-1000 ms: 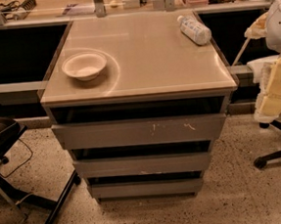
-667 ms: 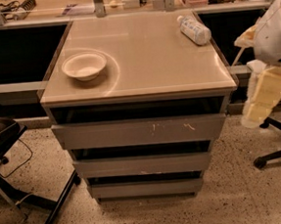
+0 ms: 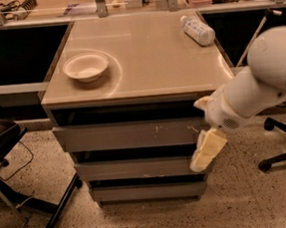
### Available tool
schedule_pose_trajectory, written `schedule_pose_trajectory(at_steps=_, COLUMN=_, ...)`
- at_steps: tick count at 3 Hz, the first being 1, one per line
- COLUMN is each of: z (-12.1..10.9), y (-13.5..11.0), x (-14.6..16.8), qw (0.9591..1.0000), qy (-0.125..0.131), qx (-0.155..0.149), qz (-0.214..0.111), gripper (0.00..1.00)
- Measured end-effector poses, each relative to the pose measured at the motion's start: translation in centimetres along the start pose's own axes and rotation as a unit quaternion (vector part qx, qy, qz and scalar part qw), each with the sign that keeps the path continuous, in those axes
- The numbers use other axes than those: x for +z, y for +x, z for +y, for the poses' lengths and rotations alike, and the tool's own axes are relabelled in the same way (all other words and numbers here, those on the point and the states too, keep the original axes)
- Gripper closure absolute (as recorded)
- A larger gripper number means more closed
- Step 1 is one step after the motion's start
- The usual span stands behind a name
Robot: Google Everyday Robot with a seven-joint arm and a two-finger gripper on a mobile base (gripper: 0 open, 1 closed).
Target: Open top drawer
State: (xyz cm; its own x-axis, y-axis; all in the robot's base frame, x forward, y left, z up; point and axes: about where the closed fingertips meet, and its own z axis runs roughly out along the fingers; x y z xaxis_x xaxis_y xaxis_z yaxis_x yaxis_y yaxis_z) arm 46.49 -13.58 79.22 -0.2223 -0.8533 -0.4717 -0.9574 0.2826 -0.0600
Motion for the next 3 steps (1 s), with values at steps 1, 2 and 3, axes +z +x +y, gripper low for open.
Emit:
schedule_pose_trajectory(at_steps=1, z=0.4, y=-0.9, x=8.1, qw=0.9975, qy=-0.032, qx=0.028, qz=-0.056, gripper=0.00)
schedule_pose_trajectory(at_steps=2, z=-1.4, y=-3.0, x=13.4, qw=0.9928, qy=-0.030, qx=0.056, qz=-0.101, gripper=0.00)
schedule_pose_trajectory(at_steps=3, z=-1.9, y=-2.9, x=13.5, qw=0.9927, qy=-0.023, qx=0.058, qz=-0.104, gripper=0.00)
